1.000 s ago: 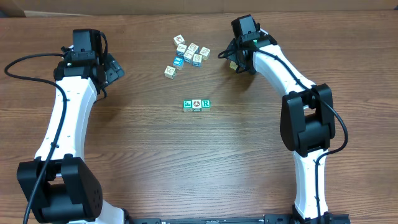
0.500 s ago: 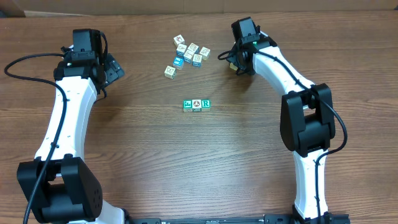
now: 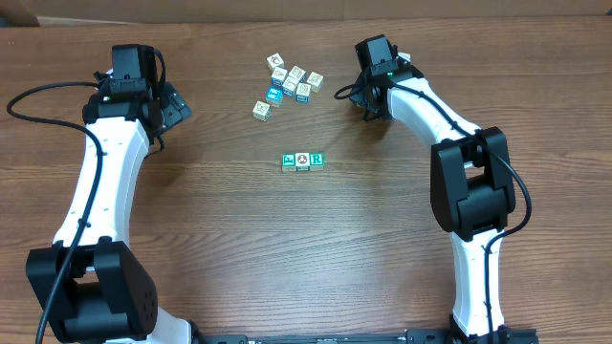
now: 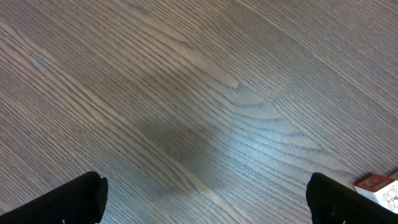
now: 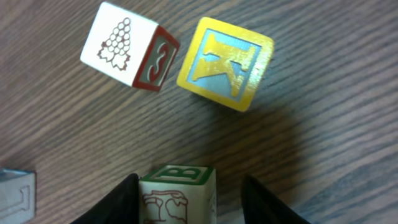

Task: Form a horizontal line
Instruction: 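Lower the open right gripper over the green-lettered B block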

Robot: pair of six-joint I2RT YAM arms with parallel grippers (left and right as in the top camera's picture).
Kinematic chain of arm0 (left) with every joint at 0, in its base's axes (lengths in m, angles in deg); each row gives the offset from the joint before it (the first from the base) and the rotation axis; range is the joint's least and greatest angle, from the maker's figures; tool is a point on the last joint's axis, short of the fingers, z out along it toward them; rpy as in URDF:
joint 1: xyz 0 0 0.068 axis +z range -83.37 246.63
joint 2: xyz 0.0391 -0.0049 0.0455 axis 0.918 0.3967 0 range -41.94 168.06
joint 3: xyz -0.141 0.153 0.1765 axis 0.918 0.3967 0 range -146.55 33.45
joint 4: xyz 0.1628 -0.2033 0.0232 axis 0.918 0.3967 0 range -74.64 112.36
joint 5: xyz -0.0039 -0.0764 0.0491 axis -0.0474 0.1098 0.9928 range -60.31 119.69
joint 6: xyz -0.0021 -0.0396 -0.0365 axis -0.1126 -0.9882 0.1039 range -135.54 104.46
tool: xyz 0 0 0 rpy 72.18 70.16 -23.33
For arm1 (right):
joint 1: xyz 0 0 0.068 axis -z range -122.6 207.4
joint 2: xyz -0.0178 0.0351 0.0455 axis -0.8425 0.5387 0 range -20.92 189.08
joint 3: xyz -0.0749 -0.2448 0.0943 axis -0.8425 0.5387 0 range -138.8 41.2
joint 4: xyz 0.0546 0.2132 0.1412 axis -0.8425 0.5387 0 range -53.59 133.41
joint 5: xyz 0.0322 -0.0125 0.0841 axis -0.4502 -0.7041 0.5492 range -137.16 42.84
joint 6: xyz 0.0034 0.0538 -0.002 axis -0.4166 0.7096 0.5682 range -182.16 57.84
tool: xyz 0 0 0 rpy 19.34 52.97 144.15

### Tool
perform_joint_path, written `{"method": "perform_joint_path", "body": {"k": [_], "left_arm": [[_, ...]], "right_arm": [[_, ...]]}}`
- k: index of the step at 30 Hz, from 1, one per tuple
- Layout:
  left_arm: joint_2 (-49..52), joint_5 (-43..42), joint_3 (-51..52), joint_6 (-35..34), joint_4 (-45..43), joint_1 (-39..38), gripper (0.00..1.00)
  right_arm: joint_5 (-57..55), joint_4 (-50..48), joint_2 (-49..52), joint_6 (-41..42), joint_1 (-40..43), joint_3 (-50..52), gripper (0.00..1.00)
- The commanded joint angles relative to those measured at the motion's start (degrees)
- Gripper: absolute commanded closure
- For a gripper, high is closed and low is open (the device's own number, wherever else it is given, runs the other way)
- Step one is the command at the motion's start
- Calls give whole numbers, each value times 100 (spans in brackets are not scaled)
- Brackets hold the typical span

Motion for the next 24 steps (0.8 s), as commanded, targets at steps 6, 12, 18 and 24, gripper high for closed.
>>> {"method": "perform_joint_path", "body": {"k": [6, 12, 18, 24], "left_arm": [[-20, -15, -35, 4, -2, -44, 0], [-20, -15, -35, 4, -4, -44, 0], [-20, -15, -35, 4, -2, -44, 0], [-20, -15, -35, 4, -2, -44, 0]], "right_arm": [[79, -17, -59, -885, -37, 24, 60], [144, 306, -59, -1182, -37, -238, 53], [144, 544, -59, -1180, -37, -466, 51], [142, 485, -59, -1182, -37, -468, 52]]}}
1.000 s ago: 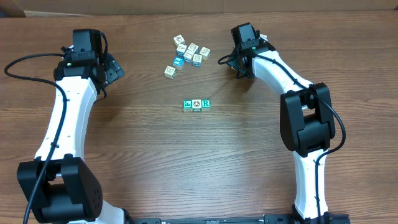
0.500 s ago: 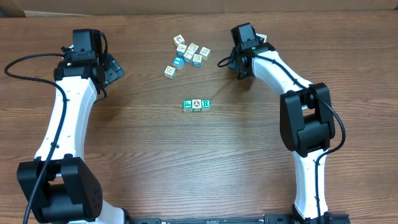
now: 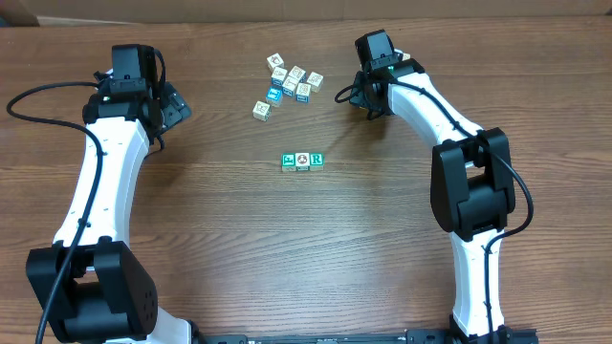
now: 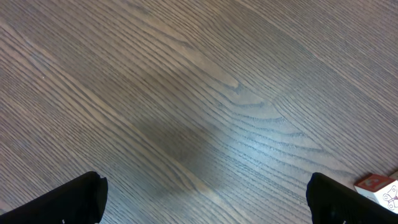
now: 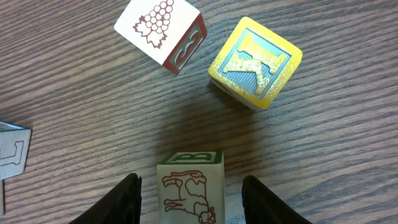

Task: Form a horizontal line
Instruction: 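Lower the open right gripper over the green-lettered B block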

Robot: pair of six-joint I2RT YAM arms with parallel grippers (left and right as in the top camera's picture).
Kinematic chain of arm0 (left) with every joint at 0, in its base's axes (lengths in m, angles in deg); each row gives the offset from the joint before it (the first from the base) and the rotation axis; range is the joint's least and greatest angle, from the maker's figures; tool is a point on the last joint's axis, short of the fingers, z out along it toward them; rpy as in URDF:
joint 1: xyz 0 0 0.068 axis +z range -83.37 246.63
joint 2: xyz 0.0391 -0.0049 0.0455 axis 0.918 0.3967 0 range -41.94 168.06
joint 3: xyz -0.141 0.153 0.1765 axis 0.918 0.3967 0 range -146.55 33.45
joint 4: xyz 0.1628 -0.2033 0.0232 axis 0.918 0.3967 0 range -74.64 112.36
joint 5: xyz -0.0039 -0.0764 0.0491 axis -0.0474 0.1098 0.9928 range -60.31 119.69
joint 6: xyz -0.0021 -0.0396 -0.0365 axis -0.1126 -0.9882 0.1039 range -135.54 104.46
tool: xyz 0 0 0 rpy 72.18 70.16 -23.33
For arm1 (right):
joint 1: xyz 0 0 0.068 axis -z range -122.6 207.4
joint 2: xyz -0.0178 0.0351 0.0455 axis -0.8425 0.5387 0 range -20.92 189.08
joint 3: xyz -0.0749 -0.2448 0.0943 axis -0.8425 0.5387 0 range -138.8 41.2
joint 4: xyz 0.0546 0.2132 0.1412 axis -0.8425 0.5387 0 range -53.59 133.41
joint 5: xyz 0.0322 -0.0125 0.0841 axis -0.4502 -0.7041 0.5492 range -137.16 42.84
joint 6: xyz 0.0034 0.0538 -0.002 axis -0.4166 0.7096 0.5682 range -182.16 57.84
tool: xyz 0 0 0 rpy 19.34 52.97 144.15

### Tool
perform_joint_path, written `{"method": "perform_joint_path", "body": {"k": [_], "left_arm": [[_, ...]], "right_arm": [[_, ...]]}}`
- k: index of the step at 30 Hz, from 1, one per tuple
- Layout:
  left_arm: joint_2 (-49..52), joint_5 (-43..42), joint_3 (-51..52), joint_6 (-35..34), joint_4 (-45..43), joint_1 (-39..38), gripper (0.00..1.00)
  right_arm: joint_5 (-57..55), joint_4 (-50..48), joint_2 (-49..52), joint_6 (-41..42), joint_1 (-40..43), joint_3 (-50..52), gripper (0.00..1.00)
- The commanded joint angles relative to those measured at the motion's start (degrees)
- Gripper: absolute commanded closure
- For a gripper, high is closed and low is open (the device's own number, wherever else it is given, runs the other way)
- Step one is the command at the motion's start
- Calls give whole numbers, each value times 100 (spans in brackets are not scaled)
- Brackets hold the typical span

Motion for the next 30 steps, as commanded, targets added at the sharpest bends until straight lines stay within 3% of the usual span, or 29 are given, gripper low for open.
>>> {"method": "perform_joint_path", "body": {"k": [1, 11, 15, 20, 30], "left_arm": [[-20, -15, -35, 7, -2, -44, 0], [-20, -15, -35, 7, -2, -44, 0], [-20, -15, -35, 7, -2, -44, 0], [-20, -15, -35, 7, -2, -44, 0], [-20, -15, -35, 7, -2, -44, 0]], "right_arm": [[24, -33, -59, -46, -37, -155, 52], [24, -31, -59, -205, -37, -155, 67], [24, -28, -59, -238, -37, -155, 67], [22, -37, -59, -433, -37, -153, 54], [26, -28, -59, -835, -37, -136, 57]]}}
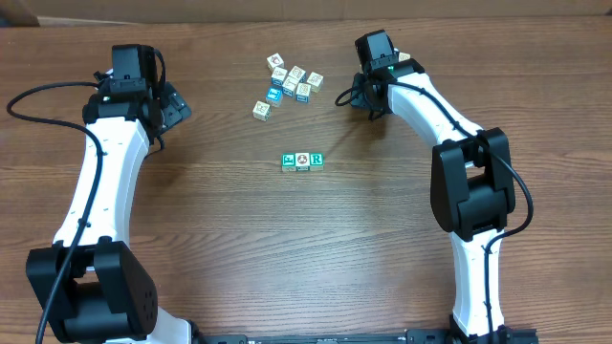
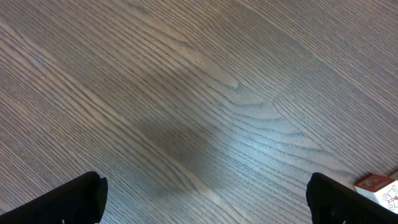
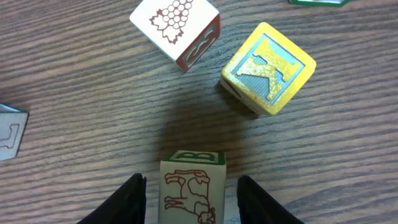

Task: Form a horizontal line
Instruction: 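Lower the open right gripper over the green-lettered B block, then close the right gripper on the B block and lift it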

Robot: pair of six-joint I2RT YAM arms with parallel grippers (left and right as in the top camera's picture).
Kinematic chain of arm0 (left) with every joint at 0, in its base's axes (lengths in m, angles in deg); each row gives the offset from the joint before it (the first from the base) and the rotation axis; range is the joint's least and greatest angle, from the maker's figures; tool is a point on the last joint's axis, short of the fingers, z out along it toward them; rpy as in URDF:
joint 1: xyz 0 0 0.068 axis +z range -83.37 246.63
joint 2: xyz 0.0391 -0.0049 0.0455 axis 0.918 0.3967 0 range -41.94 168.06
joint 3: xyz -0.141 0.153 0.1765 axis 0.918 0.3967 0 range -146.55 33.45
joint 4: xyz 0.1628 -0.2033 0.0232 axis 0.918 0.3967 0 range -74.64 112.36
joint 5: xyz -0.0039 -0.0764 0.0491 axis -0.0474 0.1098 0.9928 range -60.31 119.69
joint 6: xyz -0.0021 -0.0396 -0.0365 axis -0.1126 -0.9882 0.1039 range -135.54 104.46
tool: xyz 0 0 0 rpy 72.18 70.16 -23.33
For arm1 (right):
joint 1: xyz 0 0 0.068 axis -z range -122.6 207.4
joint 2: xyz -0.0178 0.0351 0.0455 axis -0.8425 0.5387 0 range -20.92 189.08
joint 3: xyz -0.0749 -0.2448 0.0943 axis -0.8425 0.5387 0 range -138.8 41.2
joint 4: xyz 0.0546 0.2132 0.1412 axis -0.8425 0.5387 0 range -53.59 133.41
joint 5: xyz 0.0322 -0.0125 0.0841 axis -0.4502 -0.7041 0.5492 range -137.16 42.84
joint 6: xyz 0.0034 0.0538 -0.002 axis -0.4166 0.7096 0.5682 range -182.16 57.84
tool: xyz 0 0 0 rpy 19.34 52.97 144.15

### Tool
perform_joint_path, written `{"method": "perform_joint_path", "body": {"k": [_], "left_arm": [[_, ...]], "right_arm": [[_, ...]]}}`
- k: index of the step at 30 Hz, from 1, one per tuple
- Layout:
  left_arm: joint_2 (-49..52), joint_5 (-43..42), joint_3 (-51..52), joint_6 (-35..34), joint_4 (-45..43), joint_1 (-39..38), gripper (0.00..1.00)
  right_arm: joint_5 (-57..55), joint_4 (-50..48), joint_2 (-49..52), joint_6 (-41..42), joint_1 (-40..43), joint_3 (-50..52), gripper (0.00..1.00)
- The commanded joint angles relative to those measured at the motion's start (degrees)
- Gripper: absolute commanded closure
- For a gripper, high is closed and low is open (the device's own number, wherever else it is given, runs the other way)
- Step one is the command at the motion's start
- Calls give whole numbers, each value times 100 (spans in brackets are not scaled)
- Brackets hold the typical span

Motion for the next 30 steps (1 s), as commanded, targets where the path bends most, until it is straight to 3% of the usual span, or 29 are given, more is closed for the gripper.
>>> {"method": "perform_joint_path", "body": {"k": [1, 12, 19, 20, 23, 30], "left_arm": [[-20, -15, -35, 4, -4, -44, 0], [-20, -15, -35, 4, -2, -44, 0], [-20, -15, -35, 4, -4, -44, 1], [-20, -15, -35, 4, -2, -44, 0], [-20, -15, -35, 4, -4, -44, 0], [-20, -13, -35, 4, -2, -44, 0]], "right_arm": [[4, -24, -59, -221, -37, -133, 59], [2, 61, -59, -225, -26, -133, 75], [2, 136, -59, -225, -26, -164, 76], [2, 166, -59, -225, -28, -190, 76], [2, 186, -59, -225, -28, -221, 61], [2, 186, -59, -286, -26, -219, 58]]}}
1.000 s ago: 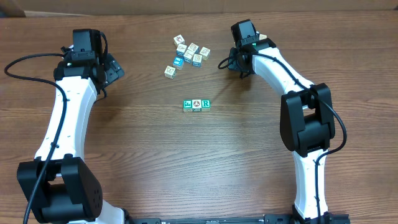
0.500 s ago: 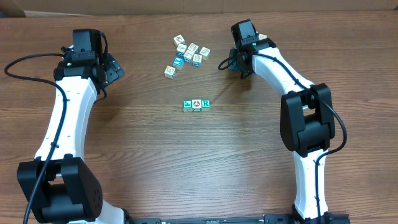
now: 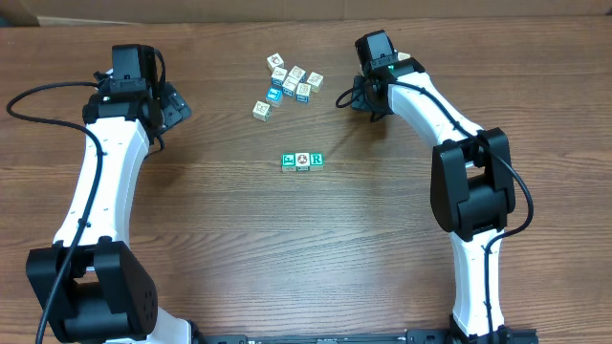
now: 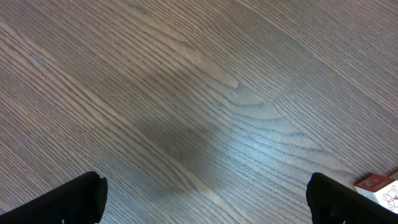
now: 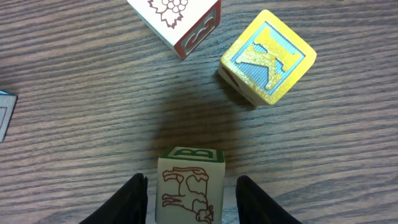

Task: Form a horizontal line
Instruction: 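Close the right gripper on the B block and lift it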

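Note:
Three green-edged blocks (image 3: 302,161) lie side by side in a short row at mid-table. Several loose letter blocks (image 3: 290,81) sit in a cluster behind them. My right gripper (image 5: 190,202) holds a white block with a green B top and a red animal drawing (image 5: 188,186) between its fingers (image 5: 127,205), just over the wood. Beyond it lie a yellow K block (image 5: 266,56) and a white grape block (image 5: 177,18). My left gripper (image 4: 199,208) is open over bare wood, far left of the blocks (image 3: 172,105).
A red and white block (image 4: 379,186) peeks in at the lower right of the left wrist view. A blue-edged block corner (image 5: 4,115) shows at the left edge of the right wrist view. The right arm (image 3: 421,100) covers the blocks under it from overhead.
In the right wrist view the K block and grape block have slid slightly up, while the B block stays between the fingers. The left arm has not moved.
The B block sat between my right fingers throughout. The K and grape blocks stood close in front at first, then shifted right and up in view at each moment, so the gripper has drawn back from them with the block. The left gripper stayed open and still.

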Robot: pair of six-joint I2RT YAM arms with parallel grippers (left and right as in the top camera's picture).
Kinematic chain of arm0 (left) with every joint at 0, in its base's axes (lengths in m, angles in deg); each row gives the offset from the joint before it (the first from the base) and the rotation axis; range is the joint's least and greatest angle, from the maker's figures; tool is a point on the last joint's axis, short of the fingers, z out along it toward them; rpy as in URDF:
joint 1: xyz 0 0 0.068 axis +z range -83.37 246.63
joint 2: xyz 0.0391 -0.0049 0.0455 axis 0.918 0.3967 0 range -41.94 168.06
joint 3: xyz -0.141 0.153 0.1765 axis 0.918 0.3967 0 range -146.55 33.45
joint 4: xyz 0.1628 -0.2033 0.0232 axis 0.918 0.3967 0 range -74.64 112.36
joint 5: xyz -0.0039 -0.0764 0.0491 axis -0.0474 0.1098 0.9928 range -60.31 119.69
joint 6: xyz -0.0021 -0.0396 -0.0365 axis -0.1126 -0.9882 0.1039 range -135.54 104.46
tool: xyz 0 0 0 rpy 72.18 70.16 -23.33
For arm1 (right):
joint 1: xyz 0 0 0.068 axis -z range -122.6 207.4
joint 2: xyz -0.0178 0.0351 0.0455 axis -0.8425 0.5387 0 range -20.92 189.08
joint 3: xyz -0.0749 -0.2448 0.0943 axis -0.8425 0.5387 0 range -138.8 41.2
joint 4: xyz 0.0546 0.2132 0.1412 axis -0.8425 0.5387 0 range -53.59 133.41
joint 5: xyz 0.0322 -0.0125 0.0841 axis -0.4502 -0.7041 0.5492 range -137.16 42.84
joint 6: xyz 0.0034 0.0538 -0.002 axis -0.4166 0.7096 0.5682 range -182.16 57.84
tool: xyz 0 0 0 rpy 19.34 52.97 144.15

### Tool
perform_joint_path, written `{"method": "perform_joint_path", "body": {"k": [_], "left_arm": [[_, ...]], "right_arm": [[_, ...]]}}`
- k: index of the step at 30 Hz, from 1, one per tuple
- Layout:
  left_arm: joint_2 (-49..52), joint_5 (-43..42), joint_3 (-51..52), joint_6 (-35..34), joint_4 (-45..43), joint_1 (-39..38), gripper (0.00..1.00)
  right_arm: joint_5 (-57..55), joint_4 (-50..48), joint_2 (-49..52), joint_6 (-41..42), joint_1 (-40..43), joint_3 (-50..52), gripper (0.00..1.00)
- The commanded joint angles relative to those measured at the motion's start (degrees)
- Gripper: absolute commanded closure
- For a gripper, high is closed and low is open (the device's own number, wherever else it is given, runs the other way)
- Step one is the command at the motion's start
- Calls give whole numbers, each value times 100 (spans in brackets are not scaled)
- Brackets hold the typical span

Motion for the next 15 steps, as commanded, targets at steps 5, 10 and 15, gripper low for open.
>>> {"method": "perform_joint_path", "body": {"k": [5, 10, 15], "left_arm": [[-20, -15, -35, 4, -2, -44, 0], [-20, -15, -35, 4, -2, -44, 0], [-20, -15, -35, 4, -2, -44, 1]], "right_arm": [[4, 57, -59, -210, -26, -177, 67], [4, 90, -61, -208, -28, -181, 77], [7, 308, -164, -208, -28, -286, 79]]}}
